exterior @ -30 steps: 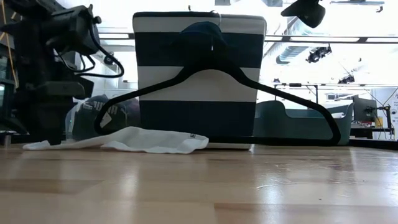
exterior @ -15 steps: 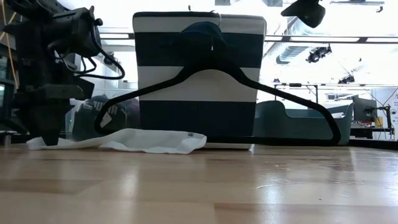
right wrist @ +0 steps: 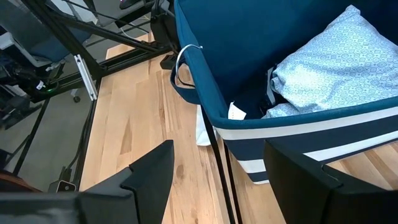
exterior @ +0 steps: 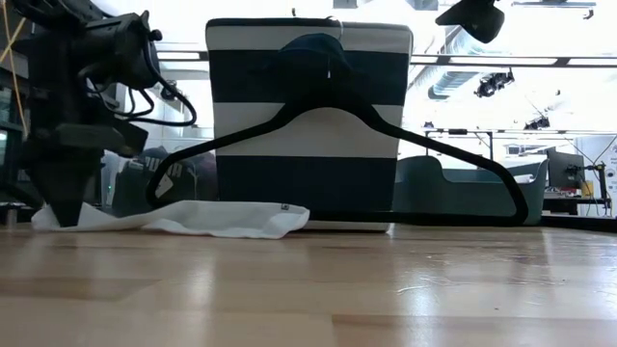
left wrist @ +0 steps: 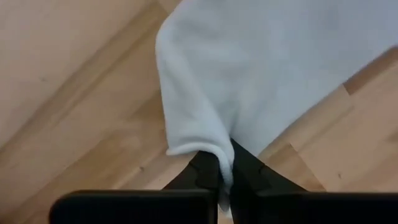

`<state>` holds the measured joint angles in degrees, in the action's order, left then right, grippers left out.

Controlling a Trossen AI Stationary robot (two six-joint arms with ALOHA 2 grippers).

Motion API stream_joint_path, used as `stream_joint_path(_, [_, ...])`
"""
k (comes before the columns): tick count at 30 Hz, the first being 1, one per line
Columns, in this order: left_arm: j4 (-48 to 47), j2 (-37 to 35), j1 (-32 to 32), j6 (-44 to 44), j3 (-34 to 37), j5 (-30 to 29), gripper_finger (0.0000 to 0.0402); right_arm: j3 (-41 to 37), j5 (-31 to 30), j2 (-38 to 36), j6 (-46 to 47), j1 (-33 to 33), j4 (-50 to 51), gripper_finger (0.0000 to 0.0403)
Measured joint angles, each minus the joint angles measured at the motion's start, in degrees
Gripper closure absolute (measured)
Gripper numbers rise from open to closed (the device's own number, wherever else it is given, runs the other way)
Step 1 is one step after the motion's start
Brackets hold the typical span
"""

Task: Pick & Place Cloths
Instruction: Put the white sock into the green bin

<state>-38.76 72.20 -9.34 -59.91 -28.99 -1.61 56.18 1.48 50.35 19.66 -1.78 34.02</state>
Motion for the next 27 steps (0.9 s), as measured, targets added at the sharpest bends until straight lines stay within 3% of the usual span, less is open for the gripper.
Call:
stream_joint_path(12, [-0.92, -10.01, -0.09, 7.71, -3.74, 7.96, 0.0400, 0.00, 0.00, 0.00, -0.02, 0.01, -0.02, 0.0166])
stream_joint_path(27, [-0.62, -12.26, -0.09, 17.95, -25.60, 15.85, 0.0401, 0.00, 0.00, 0.01, -0.01, 0.01, -0.01, 0.0166])
